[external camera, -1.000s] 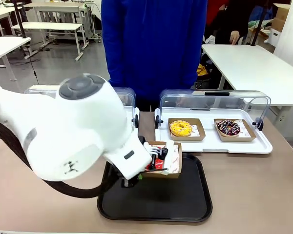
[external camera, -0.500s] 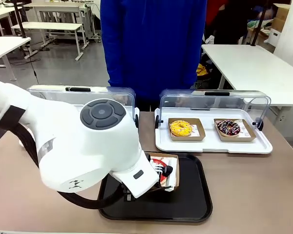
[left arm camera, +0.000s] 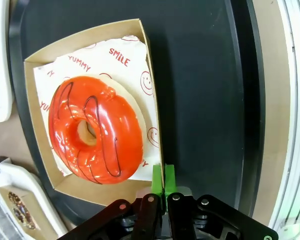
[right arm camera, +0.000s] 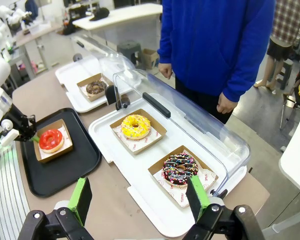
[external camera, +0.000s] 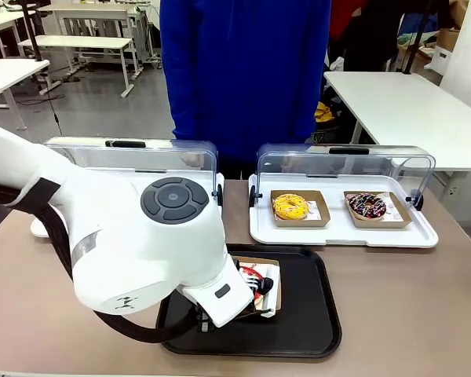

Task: Move the first donut from the left to the tray.
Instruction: Pick up the Paper togo box containing the Donut indicated by the person and place it on the Handle tray.

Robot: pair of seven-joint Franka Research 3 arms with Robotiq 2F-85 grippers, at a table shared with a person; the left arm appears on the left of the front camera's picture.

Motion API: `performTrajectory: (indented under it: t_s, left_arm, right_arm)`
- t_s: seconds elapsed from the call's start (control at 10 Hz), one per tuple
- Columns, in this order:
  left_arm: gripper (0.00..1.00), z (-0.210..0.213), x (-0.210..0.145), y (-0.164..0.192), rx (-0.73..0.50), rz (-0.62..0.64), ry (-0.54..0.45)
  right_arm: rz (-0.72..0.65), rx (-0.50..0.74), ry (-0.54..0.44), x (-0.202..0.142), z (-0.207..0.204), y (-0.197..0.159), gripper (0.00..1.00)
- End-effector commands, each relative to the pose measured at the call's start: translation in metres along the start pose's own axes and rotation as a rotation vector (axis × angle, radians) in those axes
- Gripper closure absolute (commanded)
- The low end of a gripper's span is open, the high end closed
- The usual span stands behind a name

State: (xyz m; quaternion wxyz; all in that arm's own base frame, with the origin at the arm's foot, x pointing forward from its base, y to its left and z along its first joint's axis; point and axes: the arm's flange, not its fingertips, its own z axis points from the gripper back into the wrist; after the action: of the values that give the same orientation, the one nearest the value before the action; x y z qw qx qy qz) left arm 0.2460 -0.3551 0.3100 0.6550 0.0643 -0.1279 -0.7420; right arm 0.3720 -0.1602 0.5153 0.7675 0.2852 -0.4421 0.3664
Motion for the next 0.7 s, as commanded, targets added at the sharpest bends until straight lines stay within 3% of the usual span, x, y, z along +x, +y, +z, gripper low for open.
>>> performTrajectory:
  t_s: [0.0,0.3,0.4,0.5,0.6]
  left_arm:
    - [0.98,-0.008,-0.019,-0.026,0.014,0.013,-0.011]
    - [0.98,-0.007,-0.019,-0.023,-0.012,0.034,-0.004]
    - [0.42,-0.002,-0.019,-0.022,0.0,0.029,-0.007]
    - [0.42,0.004,-0.019,-0.021,0.001,0.041,-0.009]
    - [0.0,0.013,-0.021,-0.018,0.001,0.056,-0.016]
  right_arm:
    - [0.025,0.001,-0.035,0.003,-0.002,-0.003,0.0]
    - [0.025,0.001,-0.035,0.003,-0.002,-0.003,0.0]
    - [0.025,0.001,-0.035,0.003,-0.002,-0.003,0.0]
    - [0.025,0.001,-0.035,0.003,-0.002,-0.003,0.0]
    - [0.025,0.001,-0.035,0.003,-0.002,-0.003,0.0]
